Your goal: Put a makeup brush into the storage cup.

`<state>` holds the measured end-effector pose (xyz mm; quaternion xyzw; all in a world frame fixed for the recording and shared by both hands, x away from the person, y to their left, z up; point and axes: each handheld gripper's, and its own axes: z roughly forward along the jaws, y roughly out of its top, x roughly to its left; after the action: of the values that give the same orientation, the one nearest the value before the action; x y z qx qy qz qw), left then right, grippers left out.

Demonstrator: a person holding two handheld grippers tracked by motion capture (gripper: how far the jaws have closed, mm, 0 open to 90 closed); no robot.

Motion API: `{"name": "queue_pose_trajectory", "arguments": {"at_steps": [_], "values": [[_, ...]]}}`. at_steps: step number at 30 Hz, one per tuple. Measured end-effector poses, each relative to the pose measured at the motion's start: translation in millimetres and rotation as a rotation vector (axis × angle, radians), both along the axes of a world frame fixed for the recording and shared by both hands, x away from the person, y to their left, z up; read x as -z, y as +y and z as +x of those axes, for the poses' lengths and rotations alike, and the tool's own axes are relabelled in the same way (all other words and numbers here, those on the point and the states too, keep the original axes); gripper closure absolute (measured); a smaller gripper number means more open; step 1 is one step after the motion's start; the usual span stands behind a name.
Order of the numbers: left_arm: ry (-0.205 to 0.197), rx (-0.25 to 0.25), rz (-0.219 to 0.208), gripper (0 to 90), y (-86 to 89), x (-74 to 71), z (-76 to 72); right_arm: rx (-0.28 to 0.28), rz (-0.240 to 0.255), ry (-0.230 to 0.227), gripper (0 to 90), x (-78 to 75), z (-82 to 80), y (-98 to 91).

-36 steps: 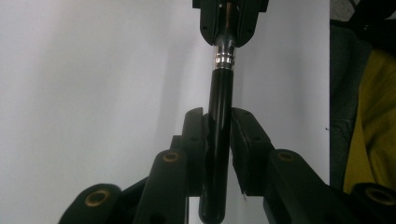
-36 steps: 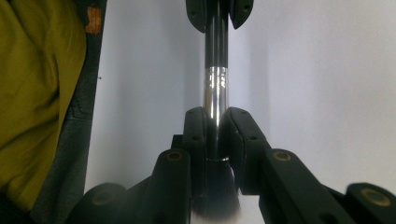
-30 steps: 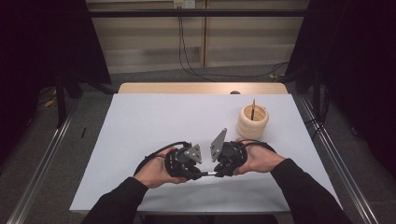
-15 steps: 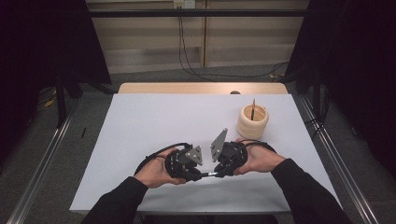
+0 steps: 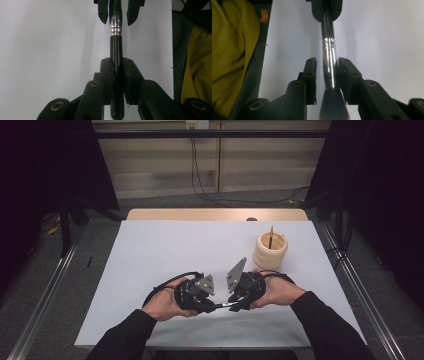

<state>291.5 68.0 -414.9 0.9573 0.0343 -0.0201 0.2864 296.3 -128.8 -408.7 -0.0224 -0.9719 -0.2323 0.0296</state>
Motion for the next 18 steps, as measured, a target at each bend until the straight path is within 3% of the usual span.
{"name": "queue_pose_trajectory", "arguments": {"at_steps": [4, 10, 18], "values": [[0.009, -0.01, -0.016, 79.8, 1.5, 1.8, -0.1, 0.024, 0.035, 0.003, 58.6, -1.1, 0.3, -3.3], [0.015, -0.029, -0.032, 79.8, 5.4, 1.0, 0.5, 0.055, 0.087, -0.014, 38.3, -0.3, 1.9, -9.7], [0.045, -0.039, -0.06, 79.8, 11.4, 3.6, -0.5, 0.14, 0.167, -0.04, 17.4, 0.5, 4.1, -20.4]]}}
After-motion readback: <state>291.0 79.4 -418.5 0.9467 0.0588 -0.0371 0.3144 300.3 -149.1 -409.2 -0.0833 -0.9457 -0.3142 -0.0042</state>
